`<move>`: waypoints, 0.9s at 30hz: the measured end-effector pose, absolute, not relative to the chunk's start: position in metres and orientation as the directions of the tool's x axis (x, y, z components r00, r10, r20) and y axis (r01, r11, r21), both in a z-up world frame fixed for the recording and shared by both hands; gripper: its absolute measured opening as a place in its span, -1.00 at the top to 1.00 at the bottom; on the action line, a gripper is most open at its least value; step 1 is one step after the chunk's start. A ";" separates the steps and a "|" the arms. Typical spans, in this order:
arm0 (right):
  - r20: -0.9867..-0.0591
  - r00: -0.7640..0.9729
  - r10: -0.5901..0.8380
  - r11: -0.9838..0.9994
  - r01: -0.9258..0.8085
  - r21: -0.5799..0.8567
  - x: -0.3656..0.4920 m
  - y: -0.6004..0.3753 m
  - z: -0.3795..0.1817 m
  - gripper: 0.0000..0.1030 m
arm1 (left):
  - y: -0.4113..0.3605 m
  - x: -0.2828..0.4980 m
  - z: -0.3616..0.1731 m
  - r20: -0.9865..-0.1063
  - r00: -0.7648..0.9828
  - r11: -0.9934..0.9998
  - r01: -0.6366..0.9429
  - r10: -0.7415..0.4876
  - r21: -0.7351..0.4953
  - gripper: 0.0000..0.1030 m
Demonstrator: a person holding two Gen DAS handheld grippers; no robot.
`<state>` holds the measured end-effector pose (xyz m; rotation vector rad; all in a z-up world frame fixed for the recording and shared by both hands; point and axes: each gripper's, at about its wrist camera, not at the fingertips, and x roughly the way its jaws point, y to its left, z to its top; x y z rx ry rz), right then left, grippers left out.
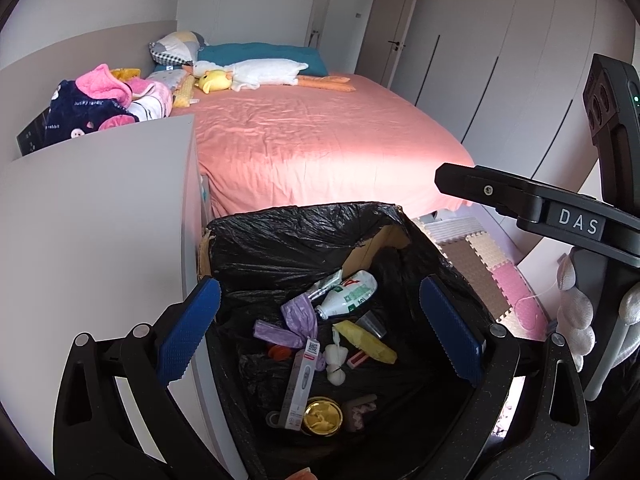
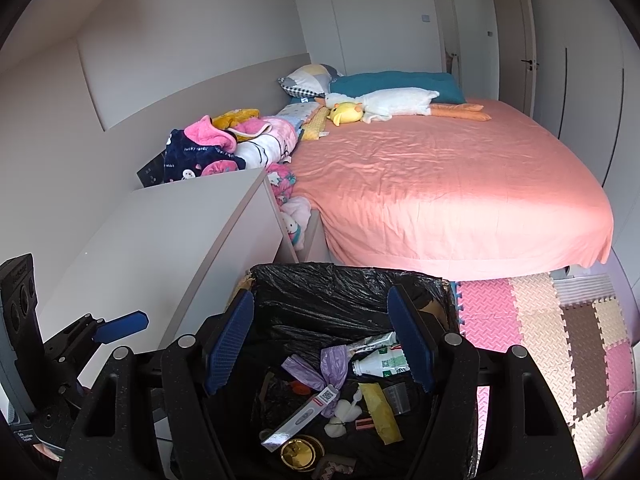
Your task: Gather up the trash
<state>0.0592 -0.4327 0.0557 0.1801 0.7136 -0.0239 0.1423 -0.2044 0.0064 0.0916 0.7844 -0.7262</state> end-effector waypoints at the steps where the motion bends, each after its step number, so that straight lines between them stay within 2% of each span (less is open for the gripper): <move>1: -0.653 0.756 0.040 0.984 0.083 0.156 0.059 -0.433 0.056 -0.36 | -0.205 0.142 0.006 -0.673 0.478 0.754 0.630 -0.564 -0.185 -0.87; 27: -0.655 0.754 0.042 0.985 0.079 0.155 0.060 -0.431 0.055 -0.36 | -0.207 0.139 0.006 -0.677 0.505 0.767 0.627 -0.535 -0.139 -0.87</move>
